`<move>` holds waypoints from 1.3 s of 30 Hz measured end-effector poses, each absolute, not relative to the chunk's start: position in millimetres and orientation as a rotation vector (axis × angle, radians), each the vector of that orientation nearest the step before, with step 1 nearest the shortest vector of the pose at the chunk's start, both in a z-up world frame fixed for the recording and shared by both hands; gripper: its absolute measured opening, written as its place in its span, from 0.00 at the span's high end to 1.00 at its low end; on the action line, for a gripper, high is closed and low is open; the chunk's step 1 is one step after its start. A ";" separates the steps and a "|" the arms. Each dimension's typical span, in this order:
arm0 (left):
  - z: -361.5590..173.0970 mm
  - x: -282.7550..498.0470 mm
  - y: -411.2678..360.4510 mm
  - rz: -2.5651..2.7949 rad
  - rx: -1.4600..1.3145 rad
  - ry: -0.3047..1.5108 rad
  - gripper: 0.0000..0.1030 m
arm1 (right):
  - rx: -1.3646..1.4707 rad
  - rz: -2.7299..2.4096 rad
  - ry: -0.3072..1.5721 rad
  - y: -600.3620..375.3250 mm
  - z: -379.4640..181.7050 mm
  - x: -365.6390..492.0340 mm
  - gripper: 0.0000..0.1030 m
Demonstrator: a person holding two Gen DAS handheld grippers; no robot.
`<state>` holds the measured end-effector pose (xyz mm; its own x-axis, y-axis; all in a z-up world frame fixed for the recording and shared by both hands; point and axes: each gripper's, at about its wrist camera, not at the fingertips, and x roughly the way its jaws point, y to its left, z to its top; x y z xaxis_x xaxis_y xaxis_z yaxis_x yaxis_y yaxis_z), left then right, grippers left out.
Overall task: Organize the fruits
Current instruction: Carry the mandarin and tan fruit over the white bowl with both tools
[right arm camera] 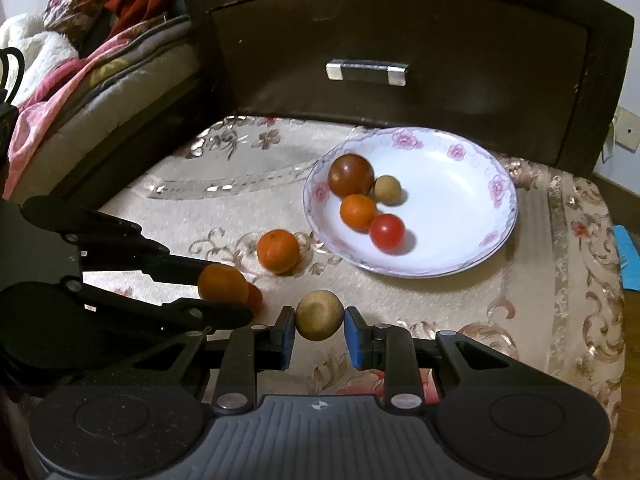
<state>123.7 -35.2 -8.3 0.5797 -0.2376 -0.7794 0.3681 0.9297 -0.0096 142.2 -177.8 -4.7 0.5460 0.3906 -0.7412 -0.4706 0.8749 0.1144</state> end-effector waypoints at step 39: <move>6.7 157.1 -50.8 -0.330 0.181 0.818 0.61 | -0.058 0.432 0.808 -192.9 6.9 159.3 0.78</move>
<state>157.1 -50.8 6.7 0.6365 -0.2175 -0.7400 0.3559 0.9340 0.0316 159.3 -192.9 6.9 0.6091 0.3522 -0.7106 -0.3956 0.9115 0.1126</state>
